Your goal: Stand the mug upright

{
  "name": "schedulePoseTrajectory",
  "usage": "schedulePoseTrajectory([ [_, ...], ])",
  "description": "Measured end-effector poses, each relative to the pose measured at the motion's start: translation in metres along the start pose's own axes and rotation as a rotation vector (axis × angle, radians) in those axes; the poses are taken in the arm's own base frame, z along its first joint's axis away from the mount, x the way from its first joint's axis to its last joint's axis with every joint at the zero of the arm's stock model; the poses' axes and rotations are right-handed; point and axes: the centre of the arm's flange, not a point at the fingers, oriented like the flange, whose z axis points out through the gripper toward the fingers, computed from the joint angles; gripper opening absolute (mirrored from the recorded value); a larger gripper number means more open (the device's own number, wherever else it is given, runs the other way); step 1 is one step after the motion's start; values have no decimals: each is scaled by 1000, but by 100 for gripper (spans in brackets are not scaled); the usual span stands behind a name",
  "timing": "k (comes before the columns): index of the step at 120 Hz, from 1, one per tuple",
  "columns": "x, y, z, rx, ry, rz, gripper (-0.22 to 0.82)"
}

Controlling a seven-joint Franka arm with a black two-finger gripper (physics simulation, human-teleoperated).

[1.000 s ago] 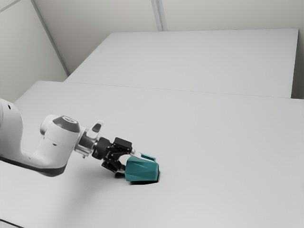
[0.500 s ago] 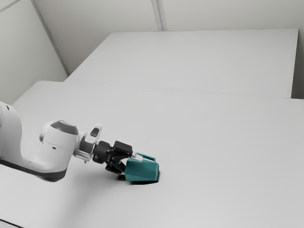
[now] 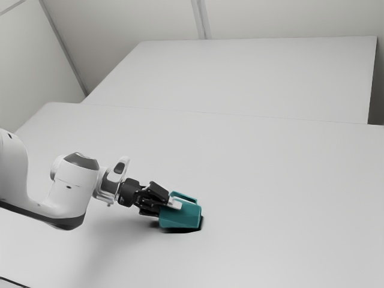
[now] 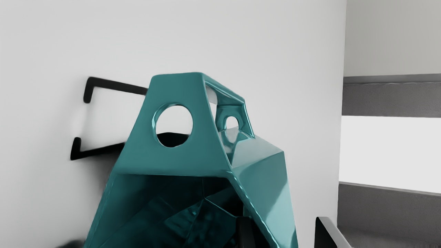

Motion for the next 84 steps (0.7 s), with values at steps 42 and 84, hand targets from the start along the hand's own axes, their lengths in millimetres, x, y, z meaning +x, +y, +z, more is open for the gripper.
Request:
schedulePoseTrajectory([
  [42, 1, 1, 0, 8, 3, 31, -11],
  [84, 8, 27, -3, 11, 15, 110, -16],
])
